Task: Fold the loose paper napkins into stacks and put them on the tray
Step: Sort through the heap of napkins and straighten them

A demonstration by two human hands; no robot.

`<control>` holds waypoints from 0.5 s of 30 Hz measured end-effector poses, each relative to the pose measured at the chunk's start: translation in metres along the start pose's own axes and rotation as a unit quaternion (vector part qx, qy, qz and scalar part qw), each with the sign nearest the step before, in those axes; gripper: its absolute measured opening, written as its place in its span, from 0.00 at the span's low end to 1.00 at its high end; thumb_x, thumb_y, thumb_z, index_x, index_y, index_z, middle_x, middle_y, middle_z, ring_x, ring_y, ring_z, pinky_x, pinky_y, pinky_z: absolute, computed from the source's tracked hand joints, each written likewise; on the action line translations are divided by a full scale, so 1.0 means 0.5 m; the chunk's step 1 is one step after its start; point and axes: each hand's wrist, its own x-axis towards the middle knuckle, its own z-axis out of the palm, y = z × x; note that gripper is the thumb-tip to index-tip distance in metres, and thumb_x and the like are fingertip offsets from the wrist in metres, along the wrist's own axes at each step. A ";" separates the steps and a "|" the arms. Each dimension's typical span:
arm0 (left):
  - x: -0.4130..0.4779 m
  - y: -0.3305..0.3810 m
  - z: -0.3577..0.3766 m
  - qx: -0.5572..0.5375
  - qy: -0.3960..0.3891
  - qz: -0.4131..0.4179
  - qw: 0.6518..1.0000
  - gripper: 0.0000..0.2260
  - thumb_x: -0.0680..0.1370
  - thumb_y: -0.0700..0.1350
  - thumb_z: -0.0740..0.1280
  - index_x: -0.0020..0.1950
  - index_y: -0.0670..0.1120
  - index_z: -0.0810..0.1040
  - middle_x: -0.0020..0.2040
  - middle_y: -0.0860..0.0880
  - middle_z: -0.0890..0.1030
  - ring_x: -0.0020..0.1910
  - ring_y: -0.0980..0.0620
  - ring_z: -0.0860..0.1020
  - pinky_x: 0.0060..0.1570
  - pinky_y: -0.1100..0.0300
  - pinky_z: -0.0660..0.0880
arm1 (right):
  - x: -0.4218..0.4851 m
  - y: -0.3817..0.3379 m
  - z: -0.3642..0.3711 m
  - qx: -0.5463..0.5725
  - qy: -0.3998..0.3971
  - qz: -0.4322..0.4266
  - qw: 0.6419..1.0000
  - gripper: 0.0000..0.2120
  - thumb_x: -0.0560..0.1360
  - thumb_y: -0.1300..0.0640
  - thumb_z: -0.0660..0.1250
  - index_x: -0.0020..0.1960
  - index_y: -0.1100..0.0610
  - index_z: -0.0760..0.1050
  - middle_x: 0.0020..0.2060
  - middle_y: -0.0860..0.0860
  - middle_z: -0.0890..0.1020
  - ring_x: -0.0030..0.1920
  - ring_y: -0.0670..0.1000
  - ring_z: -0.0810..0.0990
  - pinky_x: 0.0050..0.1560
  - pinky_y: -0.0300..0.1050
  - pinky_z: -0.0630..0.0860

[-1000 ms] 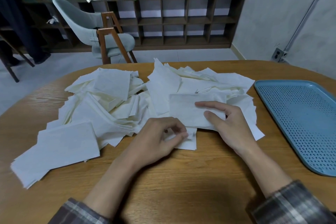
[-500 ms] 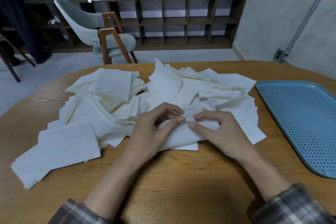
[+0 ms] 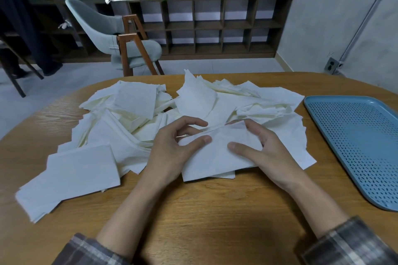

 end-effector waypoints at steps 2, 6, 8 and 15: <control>-0.001 0.000 0.002 0.006 -0.001 0.001 1.000 0.09 0.75 0.47 0.79 0.53 0.55 0.85 0.46 0.53 0.87 0.53 0.57 0.84 0.50 0.62 0.76 | 0.000 0.001 0.002 -0.027 -0.006 -0.007 1.000 0.17 0.78 0.58 0.75 0.64 0.45 0.80 0.59 0.41 0.84 0.62 0.41 0.81 0.56 0.31 0.74; 0.000 -0.001 0.007 0.000 0.001 0.001 1.000 0.09 0.75 0.47 0.80 0.52 0.55 0.86 0.46 0.54 0.87 0.52 0.58 0.83 0.47 0.67 0.75 | 0.001 0.003 0.001 -0.073 -0.015 -0.014 0.997 0.24 0.78 0.57 0.75 0.69 0.37 0.74 0.63 0.36 0.79 0.65 0.41 0.78 0.64 0.38 0.75; 0.000 -0.002 0.008 0.005 0.003 0.004 1.000 0.09 0.75 0.47 0.80 0.52 0.56 0.86 0.47 0.54 0.87 0.52 0.58 0.83 0.48 0.65 0.75 | 0.000 0.006 0.003 -0.067 -0.016 -0.019 0.997 0.27 0.79 0.58 0.74 0.71 0.36 0.71 0.63 0.37 0.79 0.64 0.42 0.79 0.64 0.40 0.76; 0.002 -0.001 0.013 0.023 0.047 0.011 0.999 0.15 0.76 0.53 0.76 0.62 0.57 0.81 0.58 0.61 0.83 0.57 0.64 0.80 0.50 0.69 0.75 | 0.004 0.006 -0.004 0.054 0.008 -0.041 0.998 0.33 0.78 0.64 0.72 0.73 0.35 0.68 0.68 0.49 0.80 0.67 0.50 0.80 0.65 0.48 0.78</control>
